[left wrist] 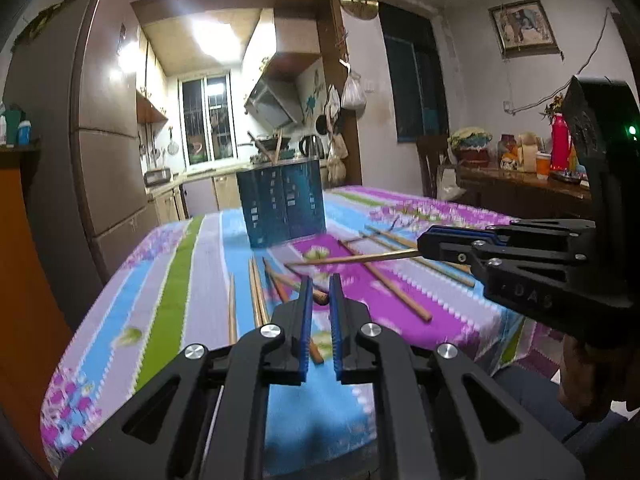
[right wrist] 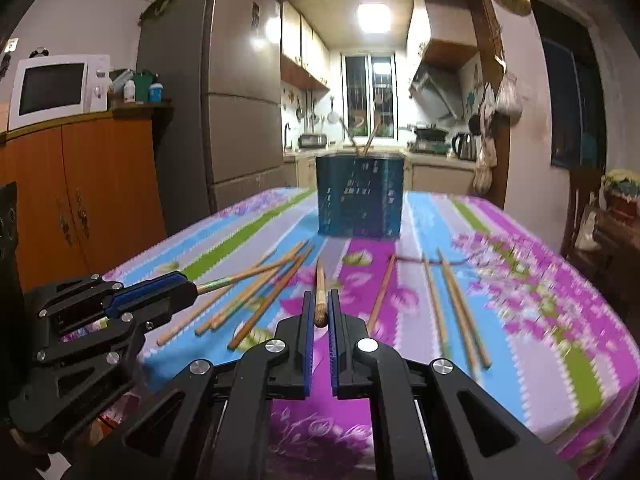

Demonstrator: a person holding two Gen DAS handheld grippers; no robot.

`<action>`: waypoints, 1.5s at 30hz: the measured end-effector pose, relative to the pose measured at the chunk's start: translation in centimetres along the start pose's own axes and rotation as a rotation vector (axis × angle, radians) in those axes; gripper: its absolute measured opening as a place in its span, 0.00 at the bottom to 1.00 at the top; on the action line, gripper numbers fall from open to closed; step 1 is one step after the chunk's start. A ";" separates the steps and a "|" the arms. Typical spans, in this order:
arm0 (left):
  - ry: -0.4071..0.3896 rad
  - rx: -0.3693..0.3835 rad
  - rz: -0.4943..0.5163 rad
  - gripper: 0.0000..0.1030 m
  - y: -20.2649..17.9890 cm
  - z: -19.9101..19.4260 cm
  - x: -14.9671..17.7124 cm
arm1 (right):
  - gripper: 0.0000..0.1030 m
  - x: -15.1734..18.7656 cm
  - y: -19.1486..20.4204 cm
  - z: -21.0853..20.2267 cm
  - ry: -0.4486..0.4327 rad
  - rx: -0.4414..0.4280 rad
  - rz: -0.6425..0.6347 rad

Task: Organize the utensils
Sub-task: 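Close the right gripper on a chopstick while the left gripper grasps another, then raise both chopsticks upright and lower them into the blue utensil holder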

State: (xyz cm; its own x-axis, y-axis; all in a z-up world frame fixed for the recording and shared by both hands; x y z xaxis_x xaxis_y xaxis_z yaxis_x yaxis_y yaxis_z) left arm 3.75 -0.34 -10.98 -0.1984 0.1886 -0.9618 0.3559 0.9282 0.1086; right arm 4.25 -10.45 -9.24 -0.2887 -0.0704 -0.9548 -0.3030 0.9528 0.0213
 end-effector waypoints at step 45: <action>-0.259 0.015 -0.039 0.05 5.6 4.0 -23.6 | 0.07 -25.2 -4.5 3.8 -0.209 -0.184 -0.056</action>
State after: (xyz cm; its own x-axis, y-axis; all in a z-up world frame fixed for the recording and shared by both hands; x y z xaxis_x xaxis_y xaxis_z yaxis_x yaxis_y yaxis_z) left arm 14.08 -0.86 11.30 0.0270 0.0621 -0.9977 0.3667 0.9279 0.0677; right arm 16.33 -11.80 13.55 -0.0796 -0.0406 -0.9960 -0.4787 0.8780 0.0024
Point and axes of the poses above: each gripper's, at about its wrist camera, not at the fingertips, and z roughly the way its jaws point, y to its left, x to its underside, the point moved 8 cm from there along z, roughly the way its jaws point, and after that the axes turned 2 degrees about -y, right-handed, at the moved point
